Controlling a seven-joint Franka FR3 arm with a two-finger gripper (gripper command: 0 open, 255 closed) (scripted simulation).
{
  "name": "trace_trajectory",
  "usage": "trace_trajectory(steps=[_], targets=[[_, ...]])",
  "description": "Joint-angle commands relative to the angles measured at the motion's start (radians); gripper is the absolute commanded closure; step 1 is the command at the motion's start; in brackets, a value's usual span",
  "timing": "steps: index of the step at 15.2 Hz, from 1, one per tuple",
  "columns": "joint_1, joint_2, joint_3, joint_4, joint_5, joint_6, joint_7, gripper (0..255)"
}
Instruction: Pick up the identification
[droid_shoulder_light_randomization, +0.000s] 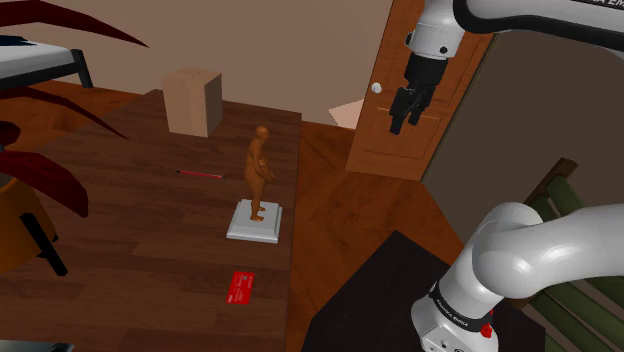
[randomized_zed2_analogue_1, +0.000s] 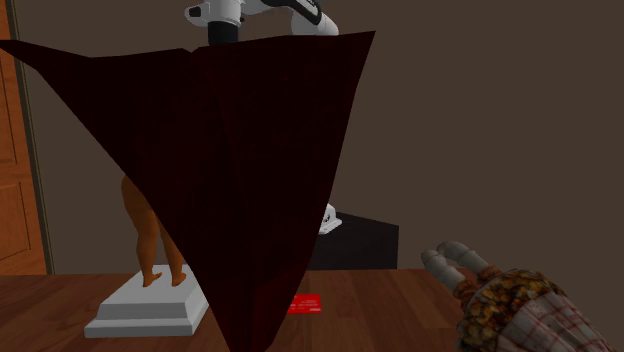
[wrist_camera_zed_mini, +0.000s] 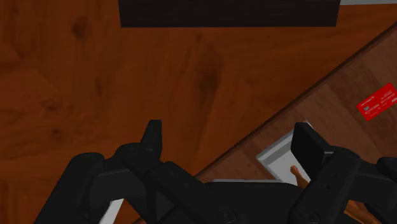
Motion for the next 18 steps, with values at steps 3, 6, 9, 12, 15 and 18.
trace_trajectory(steps=[3, 6, 9, 12, 15, 18], targets=[[0.001, 0.014, 0.027, -0.036, 0.035, 0.022, 0.06, 0], [0.005, 0.043, 0.068, -0.083, 0.091, 0.06, 0.149, 0], [0.01, 0.083, 0.109, -0.122, 0.149, 0.104, 0.235, 0], [0.019, 0.134, 0.15, -0.152, 0.209, 0.155, 0.317, 0], [0.029, 0.196, 0.19, -0.172, 0.268, 0.211, 0.395, 0], [0.04, 0.269, 0.228, -0.183, 0.327, 0.273, 0.47, 0]])
